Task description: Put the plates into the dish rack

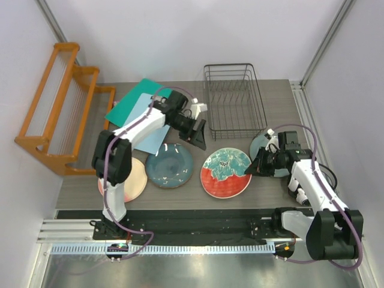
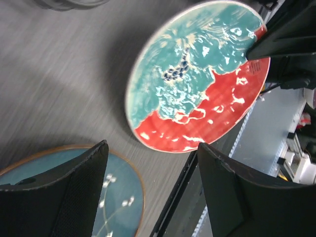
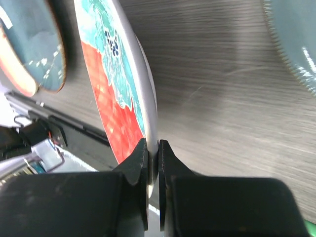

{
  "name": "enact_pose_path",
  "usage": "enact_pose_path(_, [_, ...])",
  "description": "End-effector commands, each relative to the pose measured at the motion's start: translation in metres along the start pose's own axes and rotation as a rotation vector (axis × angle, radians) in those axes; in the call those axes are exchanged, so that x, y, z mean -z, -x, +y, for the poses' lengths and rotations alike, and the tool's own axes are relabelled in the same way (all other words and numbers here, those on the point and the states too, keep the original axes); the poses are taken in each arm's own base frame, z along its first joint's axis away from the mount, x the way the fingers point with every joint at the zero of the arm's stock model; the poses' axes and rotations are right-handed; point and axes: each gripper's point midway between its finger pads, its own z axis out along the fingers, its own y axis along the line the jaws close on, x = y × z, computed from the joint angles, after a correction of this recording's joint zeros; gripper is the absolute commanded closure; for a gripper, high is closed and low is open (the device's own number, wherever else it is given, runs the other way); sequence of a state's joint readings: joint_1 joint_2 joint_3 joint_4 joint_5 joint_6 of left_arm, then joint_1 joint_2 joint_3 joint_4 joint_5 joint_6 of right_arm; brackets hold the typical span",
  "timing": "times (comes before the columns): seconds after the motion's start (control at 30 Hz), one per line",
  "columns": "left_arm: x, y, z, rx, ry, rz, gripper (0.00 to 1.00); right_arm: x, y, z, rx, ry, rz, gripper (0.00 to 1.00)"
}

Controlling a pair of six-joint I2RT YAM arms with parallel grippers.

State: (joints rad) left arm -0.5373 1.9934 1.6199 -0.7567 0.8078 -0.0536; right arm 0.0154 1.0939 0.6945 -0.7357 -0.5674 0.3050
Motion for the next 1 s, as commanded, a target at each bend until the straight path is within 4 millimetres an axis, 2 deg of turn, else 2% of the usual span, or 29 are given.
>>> enact_pose_path(0.0, [0.051, 0.002, 0.008, 0.052, 0.084, -0.105, 0.26, 0.047, 0.02, 0.069, 0.143, 0.281, -0.095, 0.99])
enact_pose_path(0.03, [0.059, 0.0, 0.007, 0.062, 0.079, -0.126, 0.26, 0.052, 0.021, 0.075, 0.16, 0.305, -0.107, 0.99])
enact_pose_path(0.07, [0.062, -0.01, 0.016, 0.104, 0.076, -0.126, 0.26, 0.056, 0.022, 0.08, 0.171, 0.324, -0.11, 0.99])
enact_pose_path(0.2, [0.068, -0.019, 0.007, 0.102, 0.02, -0.163, 0.28, 0.068, 0.029, 0.098, 0.19, 0.398, -0.118, 0.99])
enact_pose_path(0.4, [0.061, -0.016, -0.005, 0.115, -0.077, -0.179, 0.3, 0.068, 0.046, 0.111, 0.17, 0.471, -0.144, 0.99])
enact_pose_path(0.57, [0.066, -0.001, -0.023, 0.103, -0.145, -0.221, 0.35, 0.06, 0.064, 0.11, 0.155, 0.459, -0.146, 0.99])
enact_pose_path(0.77, [0.05, -0.003, -0.037, 0.1, -0.193, -0.181, 0.4, 0.055, 0.085, 0.115, 0.136, 0.486, -0.177, 0.99])
enact_pose_path(0.97, [0.036, 0.003, -0.044, 0.087, -0.214, -0.156, 0.42, 0.055, 0.087, 0.125, 0.157, 0.519, -0.164, 0.99])
